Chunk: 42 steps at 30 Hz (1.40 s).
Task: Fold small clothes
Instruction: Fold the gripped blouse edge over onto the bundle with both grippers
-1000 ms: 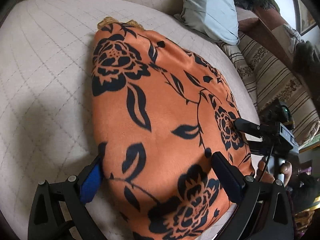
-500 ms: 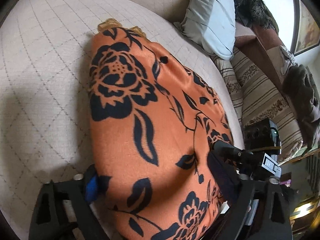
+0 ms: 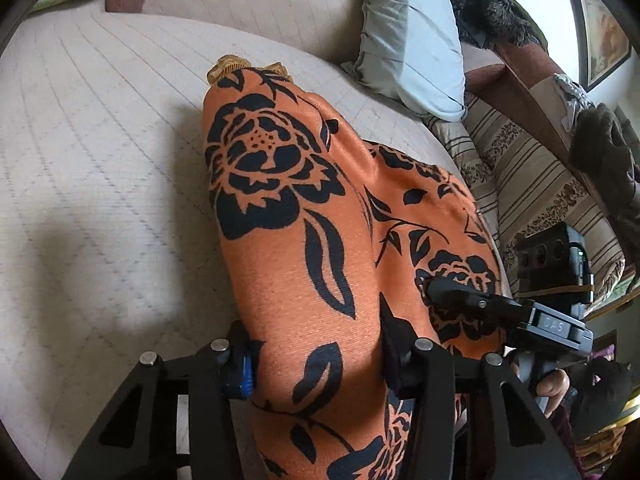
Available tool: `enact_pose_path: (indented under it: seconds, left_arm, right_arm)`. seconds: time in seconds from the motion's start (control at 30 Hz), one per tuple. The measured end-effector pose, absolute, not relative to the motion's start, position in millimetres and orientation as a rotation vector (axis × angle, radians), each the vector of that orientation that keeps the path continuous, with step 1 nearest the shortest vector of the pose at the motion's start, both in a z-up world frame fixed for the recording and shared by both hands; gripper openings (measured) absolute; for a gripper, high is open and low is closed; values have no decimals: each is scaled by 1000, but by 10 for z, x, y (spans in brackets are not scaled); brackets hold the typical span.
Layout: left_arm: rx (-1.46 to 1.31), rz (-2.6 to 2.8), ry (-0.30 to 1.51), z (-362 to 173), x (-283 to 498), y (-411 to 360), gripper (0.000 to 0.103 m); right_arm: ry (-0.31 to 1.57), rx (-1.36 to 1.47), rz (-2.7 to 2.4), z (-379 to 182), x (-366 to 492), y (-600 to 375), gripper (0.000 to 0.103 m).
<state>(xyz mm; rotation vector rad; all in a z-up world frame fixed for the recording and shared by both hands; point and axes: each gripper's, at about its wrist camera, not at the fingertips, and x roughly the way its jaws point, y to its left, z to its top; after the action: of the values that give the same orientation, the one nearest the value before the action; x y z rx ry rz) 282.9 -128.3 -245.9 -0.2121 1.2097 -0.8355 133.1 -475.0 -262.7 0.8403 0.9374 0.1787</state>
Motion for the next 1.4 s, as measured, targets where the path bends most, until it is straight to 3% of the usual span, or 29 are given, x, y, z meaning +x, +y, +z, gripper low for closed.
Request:
enact_pose_path:
  seconds: [0.6, 1.4]
  left_arm:
    - [-234, -682, 1056, -2019, 2718, -289, 49]
    - [-183, -581, 1024, -1926, 2599, 79, 49]
  right_arm:
    - [886, 816, 312, -2418, 1474, -3940, 46]
    - [912, 826, 388, -2485, 1692, -3706, 46]
